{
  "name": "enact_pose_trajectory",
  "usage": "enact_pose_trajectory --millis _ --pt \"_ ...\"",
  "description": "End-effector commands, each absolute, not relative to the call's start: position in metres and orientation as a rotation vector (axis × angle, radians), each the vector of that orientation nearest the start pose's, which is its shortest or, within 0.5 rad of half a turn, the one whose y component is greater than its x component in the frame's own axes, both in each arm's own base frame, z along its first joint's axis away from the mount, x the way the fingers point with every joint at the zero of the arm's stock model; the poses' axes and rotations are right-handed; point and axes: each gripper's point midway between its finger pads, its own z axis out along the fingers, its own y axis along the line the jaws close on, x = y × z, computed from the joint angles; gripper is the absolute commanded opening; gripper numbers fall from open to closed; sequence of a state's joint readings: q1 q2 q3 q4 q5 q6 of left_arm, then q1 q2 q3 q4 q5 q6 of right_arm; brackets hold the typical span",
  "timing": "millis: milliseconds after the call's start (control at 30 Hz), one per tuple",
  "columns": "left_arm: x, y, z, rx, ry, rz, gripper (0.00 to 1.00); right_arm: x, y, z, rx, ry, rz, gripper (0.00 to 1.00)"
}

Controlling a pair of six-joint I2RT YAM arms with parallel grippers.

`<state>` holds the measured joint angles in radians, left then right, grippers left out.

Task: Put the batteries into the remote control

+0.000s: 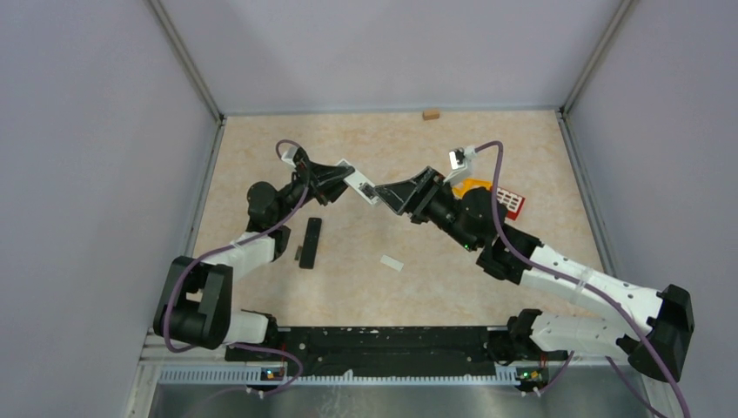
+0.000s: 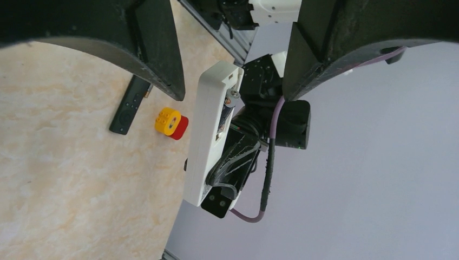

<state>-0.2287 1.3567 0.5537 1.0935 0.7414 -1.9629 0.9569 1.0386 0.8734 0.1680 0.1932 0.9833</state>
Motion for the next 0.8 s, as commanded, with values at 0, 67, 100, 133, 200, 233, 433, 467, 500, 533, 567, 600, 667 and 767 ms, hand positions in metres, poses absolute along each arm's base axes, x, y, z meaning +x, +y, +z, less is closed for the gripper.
enact_pose_trajectory --millis 0,67,100,133,200,233,433,467,500,533,567,600,667,767 --pt "0.292 -0.216 0.345 -0.545 1.541 -2.239 0.00 0.223 0.319 0.358 0.250 1.653 1.457 0.58" --pt "0.292 -0.216 0.346 -0.544 1.538 -2.239 0.00 0.224 0.323 0.356 0.252 1.663 1.468 0.51" --pt "0.291 -0.216 0.346 -0.542 1.537 -2.240 0.00 0.224 0.324 0.354 0.260 1.670 1.474 0.48" --pt "0.291 -0.216 0.346 -0.540 1.537 -2.238 0.00 0.224 0.325 0.353 0.261 1.670 1.476 0.46" --pt "0.291 -0.216 0.346 -0.535 1.537 -2.237 0.00 0.225 0.326 0.354 0.260 1.662 1.484 0.43" --pt "0.290 -0.216 0.346 -0.535 1.536 -2.237 0.00 0.225 0.327 0.354 0.256 1.656 1.489 0.43" --pt "0.286 -0.217 0.346 -0.519 1.535 -2.231 0.00 0.225 0.329 0.352 0.265 1.651 1.501 0.40" --pt "0.286 -0.217 0.346 -0.515 1.535 -2.229 0.00 0.226 0.328 0.352 0.267 1.651 1.497 0.39" --pt "0.285 -0.217 0.346 -0.508 1.534 -2.228 0.00 0.227 0.328 0.352 0.272 1.650 1.495 0.39" --pt "0.284 -0.218 0.347 -0.499 1.537 -2.226 0.00 0.227 0.328 0.352 0.272 1.651 1.496 0.39" --pt "0.283 -0.218 0.348 -0.488 1.538 -2.226 0.00 0.227 0.329 0.352 0.272 1.649 1.497 0.38" --pt "0.283 -0.219 0.347 -0.482 1.539 -2.225 0.00 0.227 0.329 0.351 0.273 1.651 1.496 0.38" --pt "0.280 -0.220 0.351 -0.445 1.532 -2.216 0.00 0.229 0.330 0.348 0.277 1.662 1.490 0.36" --pt "0.274 -0.220 0.361 -0.366 1.503 -2.189 0.00 0.229 0.331 0.343 0.282 1.682 1.483 0.33"
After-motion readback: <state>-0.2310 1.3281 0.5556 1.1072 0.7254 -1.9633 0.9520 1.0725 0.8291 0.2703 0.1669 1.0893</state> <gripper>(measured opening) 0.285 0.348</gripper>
